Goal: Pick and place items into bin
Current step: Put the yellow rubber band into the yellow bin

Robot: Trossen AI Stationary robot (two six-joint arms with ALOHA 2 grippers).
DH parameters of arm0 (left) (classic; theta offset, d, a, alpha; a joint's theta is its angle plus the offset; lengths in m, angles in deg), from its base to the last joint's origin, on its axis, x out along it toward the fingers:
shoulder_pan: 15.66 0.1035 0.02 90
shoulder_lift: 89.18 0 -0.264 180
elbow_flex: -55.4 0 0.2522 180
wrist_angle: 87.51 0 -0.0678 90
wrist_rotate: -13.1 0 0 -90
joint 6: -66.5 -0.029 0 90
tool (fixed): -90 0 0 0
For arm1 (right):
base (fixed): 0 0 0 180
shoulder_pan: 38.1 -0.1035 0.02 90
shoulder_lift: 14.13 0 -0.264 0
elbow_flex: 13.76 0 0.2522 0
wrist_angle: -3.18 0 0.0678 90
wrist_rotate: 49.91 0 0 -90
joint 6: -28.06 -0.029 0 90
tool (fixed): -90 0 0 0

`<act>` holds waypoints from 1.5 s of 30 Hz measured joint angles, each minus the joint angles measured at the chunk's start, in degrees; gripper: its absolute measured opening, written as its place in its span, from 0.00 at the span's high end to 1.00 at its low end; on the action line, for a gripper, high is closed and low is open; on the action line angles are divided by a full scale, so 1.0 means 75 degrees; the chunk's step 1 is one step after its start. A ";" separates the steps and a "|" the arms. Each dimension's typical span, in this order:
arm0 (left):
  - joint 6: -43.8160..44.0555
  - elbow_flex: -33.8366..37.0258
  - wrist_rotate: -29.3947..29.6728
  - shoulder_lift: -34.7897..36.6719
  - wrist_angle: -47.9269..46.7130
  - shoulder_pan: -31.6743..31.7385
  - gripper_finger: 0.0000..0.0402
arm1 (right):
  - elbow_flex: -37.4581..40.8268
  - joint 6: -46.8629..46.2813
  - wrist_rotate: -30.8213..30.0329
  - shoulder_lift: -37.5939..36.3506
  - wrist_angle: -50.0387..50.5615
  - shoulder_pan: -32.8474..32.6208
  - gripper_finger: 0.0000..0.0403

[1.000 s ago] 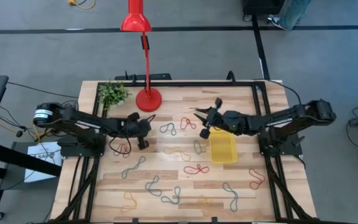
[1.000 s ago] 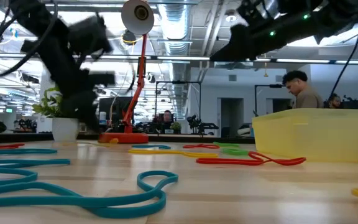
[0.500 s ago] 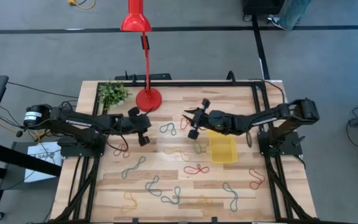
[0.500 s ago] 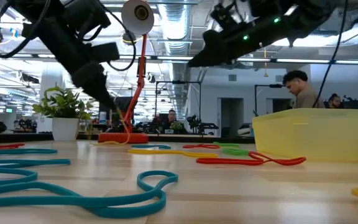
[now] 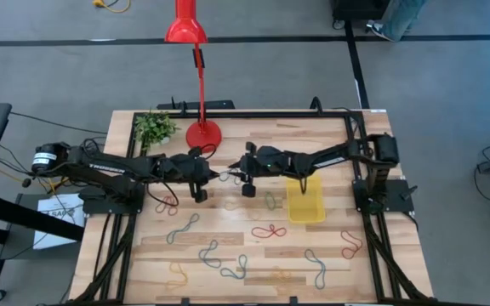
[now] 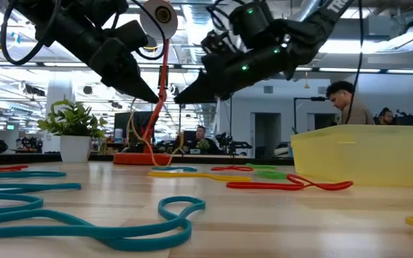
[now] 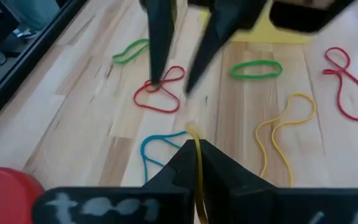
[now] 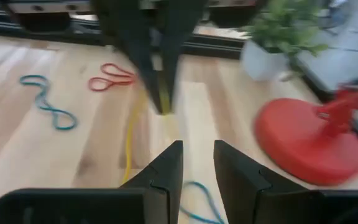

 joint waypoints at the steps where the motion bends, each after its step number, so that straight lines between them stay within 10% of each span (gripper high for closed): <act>1: -0.0017 0.0000 0.0001 0.0000 0.0000 0.0001 1.00 | -0.0089 0.0003 0.0167 0.0079 0.0015 -0.0004 0.79; 28: -0.0054 -0.0006 -0.0010 0.0009 0.0726 -0.0291 1.00 | -0.0674 0.0370 0.0505 0.0363 0.0363 0.0137 0.73; 45: 0.0559 -0.0006 0.1690 -0.0039 0.0124 -0.0286 0.95 | -0.0668 0.0824 0.0504 0.0363 0.0393 0.0137 0.99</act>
